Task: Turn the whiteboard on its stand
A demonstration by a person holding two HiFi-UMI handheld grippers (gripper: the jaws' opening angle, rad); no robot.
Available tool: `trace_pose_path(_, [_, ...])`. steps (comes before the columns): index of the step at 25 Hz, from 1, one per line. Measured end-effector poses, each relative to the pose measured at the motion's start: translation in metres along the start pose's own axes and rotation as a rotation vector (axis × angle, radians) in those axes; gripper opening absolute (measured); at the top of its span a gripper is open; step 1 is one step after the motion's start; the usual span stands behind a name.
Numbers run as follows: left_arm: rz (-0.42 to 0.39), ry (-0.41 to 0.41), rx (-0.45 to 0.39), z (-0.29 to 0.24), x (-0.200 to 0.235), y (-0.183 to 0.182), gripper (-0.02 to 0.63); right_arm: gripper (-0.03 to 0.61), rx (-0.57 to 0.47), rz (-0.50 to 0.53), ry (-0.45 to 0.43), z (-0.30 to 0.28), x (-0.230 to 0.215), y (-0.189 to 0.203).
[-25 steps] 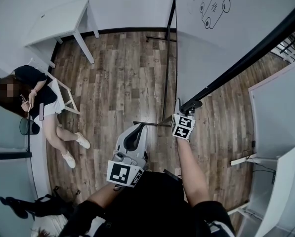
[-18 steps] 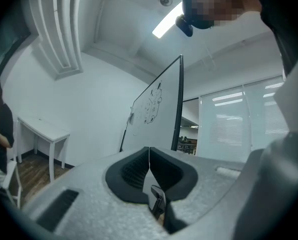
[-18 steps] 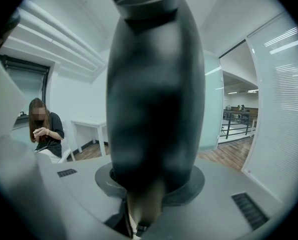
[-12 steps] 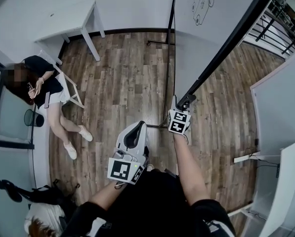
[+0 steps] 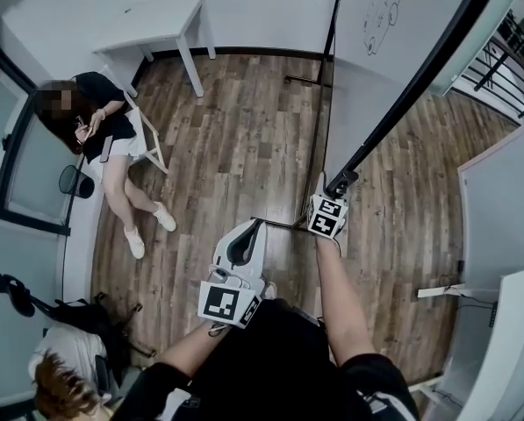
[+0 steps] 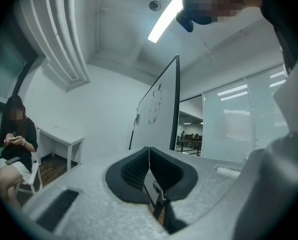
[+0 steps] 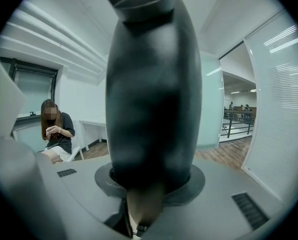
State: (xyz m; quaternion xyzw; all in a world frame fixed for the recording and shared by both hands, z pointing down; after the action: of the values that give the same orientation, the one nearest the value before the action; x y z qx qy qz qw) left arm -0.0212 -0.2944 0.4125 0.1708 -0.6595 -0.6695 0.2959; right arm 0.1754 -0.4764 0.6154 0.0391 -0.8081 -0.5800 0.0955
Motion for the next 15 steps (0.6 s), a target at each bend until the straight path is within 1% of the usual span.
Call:
trace_pose_path(9, [-0.012, 0.001, 0.016, 0.032, -0.020, 0.007, 0.018, 0.129, -0.003, 0.005, 0.001, 0.037, 0.000, 0.013])
trace_pose_path(12, [-0.013, 0.003, 0.020, 0.044, -0.023, 0.010, 0.018, 0.129, -0.018, 0.009, 0.000, 0.048, -0.001, 0.014])
trace_pose_path(15, [-0.013, 0.001, 0.015, 0.061, -0.023, 0.009, 0.018, 0.128, -0.012, 0.014, 0.006, 0.061, -0.001, 0.023])
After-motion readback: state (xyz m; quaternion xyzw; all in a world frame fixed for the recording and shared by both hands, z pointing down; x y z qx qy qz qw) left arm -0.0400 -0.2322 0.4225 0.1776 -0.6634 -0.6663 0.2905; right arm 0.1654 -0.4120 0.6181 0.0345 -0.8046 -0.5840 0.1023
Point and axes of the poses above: the fingertips, and each gripper's own axes: z backward along the fingers, x to its left, y out of its underside, the point moved 1 cm from there along z, backward along the fingers, and after that the axes turned 12 degrees about y, right-handed, at the moved point
